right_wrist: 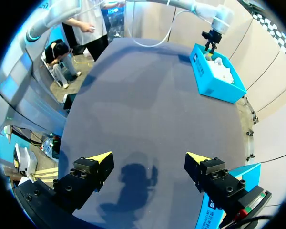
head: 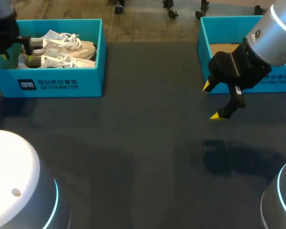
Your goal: Take the shoe out of the shoebox, open the shoe tongue, remove and reinsert the insole, then place the shoe into the shoebox
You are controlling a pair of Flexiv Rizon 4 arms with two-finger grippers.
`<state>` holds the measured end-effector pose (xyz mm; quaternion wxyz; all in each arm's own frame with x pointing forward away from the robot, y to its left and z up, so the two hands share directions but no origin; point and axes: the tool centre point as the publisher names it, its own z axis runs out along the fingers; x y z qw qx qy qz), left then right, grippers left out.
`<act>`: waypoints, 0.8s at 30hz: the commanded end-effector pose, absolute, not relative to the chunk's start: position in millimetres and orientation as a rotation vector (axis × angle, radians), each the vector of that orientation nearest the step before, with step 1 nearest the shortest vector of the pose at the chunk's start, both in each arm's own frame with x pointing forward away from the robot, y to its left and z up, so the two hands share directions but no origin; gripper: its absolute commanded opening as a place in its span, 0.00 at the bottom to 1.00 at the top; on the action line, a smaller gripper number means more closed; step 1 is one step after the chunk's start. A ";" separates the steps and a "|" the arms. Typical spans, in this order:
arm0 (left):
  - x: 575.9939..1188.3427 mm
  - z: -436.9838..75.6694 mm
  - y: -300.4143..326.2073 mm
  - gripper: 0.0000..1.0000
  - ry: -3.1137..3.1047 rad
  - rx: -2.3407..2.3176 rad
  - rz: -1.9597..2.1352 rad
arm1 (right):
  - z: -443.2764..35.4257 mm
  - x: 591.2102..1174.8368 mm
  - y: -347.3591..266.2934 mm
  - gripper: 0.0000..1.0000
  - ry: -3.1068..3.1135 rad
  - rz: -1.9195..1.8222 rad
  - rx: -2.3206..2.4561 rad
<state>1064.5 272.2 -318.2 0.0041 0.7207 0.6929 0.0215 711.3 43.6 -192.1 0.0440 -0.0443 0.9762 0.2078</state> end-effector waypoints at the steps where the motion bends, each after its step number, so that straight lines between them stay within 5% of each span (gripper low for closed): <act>1: 1071.4 -332.1 275.4 0.89 2.173 2.264 0.065 | -193.4 711.9 44.6 1.00 2.985 0.632 -0.133; 24: 1067.2 -386.0 275.5 0.77 2.159 2.315 0.062 | -193.4 711.9 44.6 1.00 2.985 0.632 -0.133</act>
